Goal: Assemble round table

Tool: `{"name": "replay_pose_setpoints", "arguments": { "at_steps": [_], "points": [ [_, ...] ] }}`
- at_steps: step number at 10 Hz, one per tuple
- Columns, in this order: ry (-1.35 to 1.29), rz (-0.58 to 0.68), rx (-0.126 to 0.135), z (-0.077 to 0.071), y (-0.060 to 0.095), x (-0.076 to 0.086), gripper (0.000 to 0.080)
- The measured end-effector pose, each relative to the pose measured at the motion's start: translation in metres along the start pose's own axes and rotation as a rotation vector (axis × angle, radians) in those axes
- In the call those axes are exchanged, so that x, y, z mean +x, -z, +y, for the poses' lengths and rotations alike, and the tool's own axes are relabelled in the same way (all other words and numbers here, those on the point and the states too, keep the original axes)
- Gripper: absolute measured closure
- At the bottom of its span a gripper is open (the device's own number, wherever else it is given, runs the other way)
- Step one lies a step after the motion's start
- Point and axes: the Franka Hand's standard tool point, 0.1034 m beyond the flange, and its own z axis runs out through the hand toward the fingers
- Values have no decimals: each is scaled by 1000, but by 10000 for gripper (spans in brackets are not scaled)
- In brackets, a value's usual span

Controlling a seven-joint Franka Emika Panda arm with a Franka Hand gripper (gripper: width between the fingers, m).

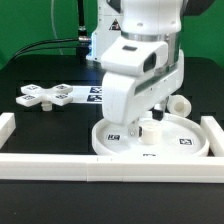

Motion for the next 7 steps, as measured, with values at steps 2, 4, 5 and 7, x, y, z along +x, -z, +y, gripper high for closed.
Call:
{"name": "replay_pose_setpoints", "arguments": {
  "at_steps": [2,4,5,7],
  "points": [
    [-112,8,-16,-15,19,7,150],
    [-220,26,-30,-37,24,15,150],
    [-263,23,-26,-45,23,19,150],
    [-258,36,-32,-46,22,21,150]
  ]
}}
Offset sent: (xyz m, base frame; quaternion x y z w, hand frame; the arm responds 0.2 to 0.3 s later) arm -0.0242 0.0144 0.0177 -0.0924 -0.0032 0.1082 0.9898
